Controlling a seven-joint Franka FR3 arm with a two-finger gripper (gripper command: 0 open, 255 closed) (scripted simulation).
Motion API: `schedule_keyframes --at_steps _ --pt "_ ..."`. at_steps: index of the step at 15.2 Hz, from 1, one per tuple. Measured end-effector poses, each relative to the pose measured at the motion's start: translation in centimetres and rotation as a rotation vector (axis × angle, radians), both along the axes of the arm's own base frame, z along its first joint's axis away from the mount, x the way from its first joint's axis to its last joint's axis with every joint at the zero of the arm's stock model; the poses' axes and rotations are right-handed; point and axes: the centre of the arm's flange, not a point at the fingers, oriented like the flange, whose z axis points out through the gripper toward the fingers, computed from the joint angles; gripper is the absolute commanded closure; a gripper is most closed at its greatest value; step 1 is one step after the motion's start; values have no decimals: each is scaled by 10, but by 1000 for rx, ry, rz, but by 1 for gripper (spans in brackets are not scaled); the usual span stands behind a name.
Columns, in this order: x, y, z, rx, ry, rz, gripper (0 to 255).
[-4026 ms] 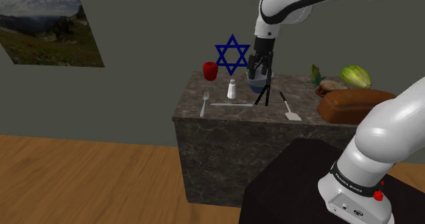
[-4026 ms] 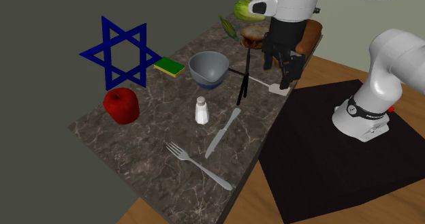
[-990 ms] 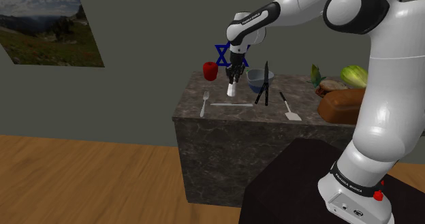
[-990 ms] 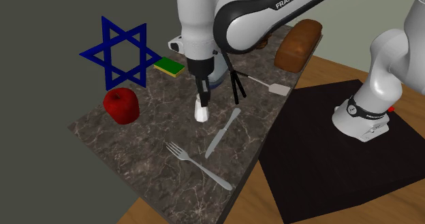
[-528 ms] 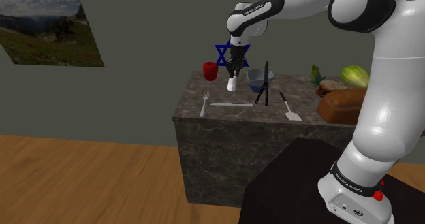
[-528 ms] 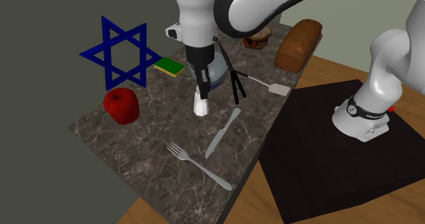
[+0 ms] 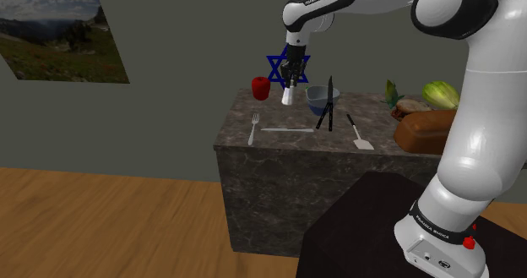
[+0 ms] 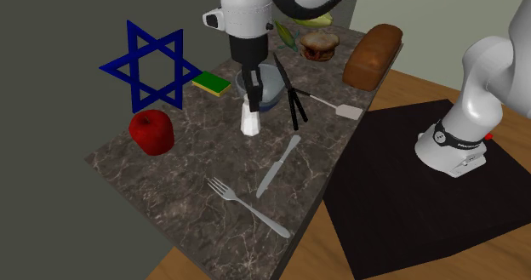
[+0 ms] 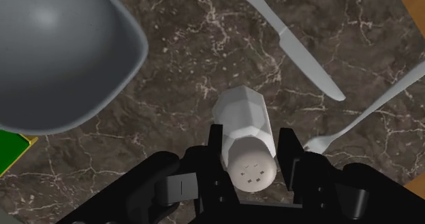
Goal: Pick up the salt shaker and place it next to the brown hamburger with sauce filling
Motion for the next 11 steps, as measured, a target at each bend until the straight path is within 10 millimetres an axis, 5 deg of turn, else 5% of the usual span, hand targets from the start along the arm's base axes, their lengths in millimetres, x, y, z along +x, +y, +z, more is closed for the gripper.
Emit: schedule_keyframes --at_steps 11 --pt "1 -1 58 0 0 0 255"
